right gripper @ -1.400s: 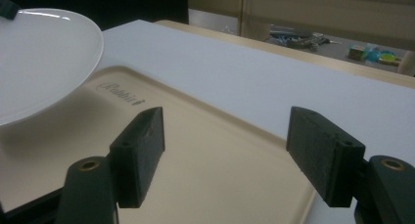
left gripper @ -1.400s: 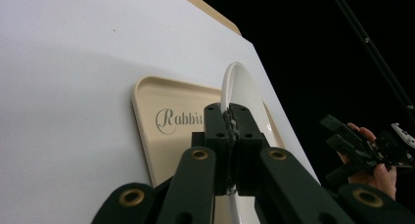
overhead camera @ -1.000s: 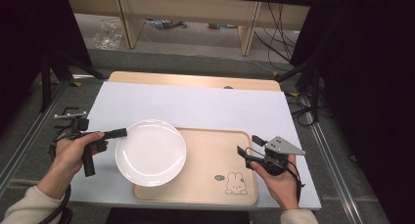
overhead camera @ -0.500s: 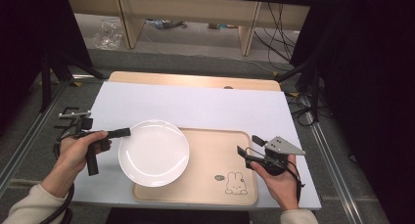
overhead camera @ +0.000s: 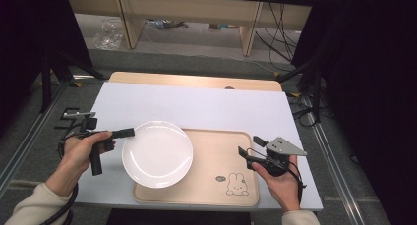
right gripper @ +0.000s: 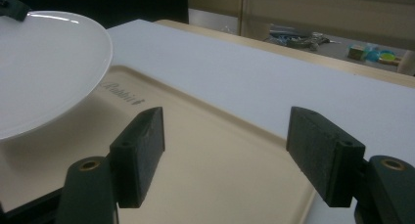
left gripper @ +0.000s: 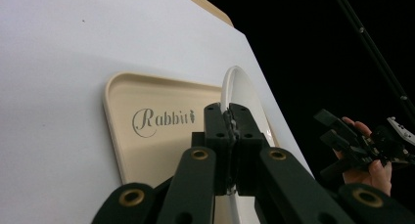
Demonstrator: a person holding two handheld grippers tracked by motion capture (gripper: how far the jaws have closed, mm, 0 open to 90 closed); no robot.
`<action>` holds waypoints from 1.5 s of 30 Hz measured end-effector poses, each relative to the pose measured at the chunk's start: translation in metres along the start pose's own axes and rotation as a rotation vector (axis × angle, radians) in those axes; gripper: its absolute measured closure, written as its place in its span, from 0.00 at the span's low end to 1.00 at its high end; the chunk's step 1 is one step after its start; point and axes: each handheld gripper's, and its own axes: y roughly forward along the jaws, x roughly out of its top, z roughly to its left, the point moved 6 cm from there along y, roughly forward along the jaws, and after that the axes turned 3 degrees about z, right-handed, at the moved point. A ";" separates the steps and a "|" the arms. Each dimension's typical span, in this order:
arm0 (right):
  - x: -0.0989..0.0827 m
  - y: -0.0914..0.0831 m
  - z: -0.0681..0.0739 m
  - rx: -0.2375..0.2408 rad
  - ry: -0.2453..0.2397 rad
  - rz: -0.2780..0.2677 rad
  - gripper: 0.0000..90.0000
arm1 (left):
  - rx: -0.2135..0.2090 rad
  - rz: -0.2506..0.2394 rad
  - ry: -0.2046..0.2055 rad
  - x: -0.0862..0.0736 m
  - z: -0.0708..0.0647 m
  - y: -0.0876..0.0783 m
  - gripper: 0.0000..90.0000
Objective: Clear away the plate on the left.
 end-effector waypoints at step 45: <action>0.000 0.002 0.001 0.014 0.012 -0.005 0.35 | -0.018 0.050 -0.016 -0.005 -0.011 0.024 0.97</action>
